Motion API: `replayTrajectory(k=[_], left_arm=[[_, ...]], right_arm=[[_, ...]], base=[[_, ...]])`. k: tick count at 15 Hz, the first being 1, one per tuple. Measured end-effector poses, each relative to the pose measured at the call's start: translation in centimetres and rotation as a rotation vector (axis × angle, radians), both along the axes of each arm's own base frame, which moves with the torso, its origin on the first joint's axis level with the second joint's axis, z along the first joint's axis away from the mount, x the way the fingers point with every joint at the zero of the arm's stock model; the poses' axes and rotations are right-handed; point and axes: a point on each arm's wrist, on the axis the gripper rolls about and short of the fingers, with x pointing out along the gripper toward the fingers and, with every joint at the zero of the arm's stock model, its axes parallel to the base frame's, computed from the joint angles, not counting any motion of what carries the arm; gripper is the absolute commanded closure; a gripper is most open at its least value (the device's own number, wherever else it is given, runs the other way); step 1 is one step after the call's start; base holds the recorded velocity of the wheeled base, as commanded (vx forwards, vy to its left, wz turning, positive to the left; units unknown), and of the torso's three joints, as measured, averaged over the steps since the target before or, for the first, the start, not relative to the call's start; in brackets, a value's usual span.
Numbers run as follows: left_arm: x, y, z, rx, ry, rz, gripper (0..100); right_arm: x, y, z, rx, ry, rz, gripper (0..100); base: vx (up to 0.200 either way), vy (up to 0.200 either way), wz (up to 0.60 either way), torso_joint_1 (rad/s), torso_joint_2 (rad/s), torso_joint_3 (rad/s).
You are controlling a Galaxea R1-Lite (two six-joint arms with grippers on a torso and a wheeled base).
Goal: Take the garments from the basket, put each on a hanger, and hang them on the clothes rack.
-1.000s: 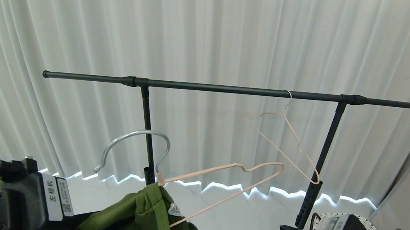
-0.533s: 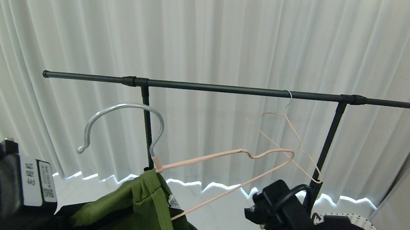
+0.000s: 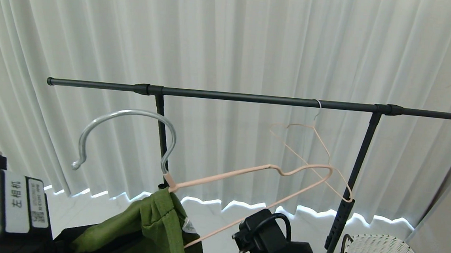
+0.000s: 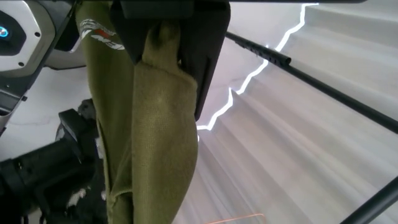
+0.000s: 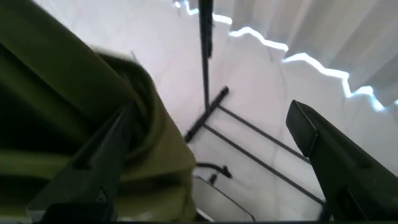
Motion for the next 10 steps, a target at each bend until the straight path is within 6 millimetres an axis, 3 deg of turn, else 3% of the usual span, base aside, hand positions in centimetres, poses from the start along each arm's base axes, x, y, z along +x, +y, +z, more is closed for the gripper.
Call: replayTrajectory(k=[3, 7, 10], left_arm=[[0.0, 0.0, 0.2, -0.007, -0.003, 0.001, 100], [0.0, 0.0, 0.0, -0.001, 0.001, 0.005, 100], [0.0, 0.2, -0.8, 0.019, 0.017, 0.011, 100]], right_arm=[[-0.3, -1.6, -1.9, -0.085, 0.021, -0.006, 0], [-0.2, -3.5, -2.8, -0.147, 0.03, -0.024, 0], [-0.3, -6.2, -3.5, -0.22, 0.028, -0.038, 0]], base=[[0.0, 0.0, 0.0, 0.0, 0.0, 0.0], [0.0, 0.0, 0.0, 0.0, 0.0, 0.0], [0.0, 0.0, 0.0, 0.0, 0.0, 0.0]])
